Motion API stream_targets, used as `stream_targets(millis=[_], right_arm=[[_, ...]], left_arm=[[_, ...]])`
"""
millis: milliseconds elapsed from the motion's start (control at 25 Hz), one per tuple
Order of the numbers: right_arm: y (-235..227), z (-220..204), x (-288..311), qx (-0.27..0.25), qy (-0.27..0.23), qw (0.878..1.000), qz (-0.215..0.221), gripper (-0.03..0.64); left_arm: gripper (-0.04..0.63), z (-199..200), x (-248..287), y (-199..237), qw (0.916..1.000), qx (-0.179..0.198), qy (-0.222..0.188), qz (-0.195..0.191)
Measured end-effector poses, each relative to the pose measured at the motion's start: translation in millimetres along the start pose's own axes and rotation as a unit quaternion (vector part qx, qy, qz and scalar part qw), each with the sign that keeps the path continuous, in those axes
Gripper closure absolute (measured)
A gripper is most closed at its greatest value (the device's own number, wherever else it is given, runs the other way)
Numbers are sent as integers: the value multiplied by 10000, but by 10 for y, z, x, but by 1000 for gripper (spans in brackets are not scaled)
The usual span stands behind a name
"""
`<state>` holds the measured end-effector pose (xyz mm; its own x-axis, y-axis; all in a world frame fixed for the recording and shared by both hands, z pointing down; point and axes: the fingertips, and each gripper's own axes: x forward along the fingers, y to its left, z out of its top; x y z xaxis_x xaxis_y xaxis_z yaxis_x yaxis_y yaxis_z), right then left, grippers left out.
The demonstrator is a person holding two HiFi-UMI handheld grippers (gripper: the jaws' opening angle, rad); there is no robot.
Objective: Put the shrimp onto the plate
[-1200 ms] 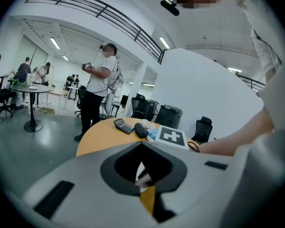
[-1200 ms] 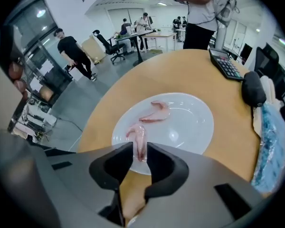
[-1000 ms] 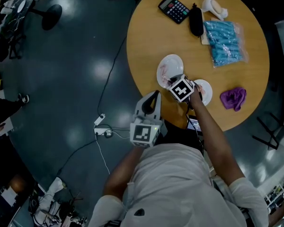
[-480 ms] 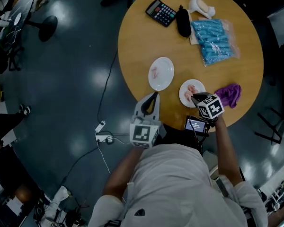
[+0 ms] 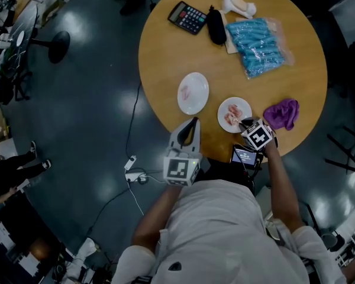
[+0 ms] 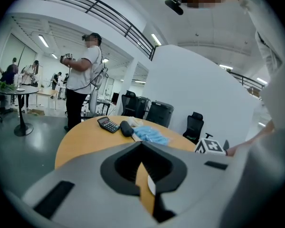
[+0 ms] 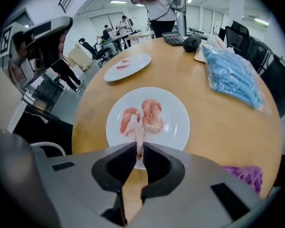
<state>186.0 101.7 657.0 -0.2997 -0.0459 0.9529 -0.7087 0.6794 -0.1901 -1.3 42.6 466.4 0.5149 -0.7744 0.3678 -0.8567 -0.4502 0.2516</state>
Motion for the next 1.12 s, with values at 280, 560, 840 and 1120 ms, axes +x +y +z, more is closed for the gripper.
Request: stream_targets(millis=[280, 560, 840, 1120], right_arm=[[-12, 1, 27, -185, -3, 9998, 84, 561], [-106, 65, -262, -189, -110, 9996, -158, 549], [-63, 553, -317, -352, -341, 9988, -10, 549], [584, 2089, 74, 1382, -1480, 9746, 954, 541]], left_arm=[[588, 57, 23, -47, 10000, -18, -49, 37], [588, 6, 7, -3, 9999, -67, -42, 113], [588, -25, -75, 115, 9997, -127, -67, 173], [588, -31, -145, 280, 9993, -241, -117, 261]])
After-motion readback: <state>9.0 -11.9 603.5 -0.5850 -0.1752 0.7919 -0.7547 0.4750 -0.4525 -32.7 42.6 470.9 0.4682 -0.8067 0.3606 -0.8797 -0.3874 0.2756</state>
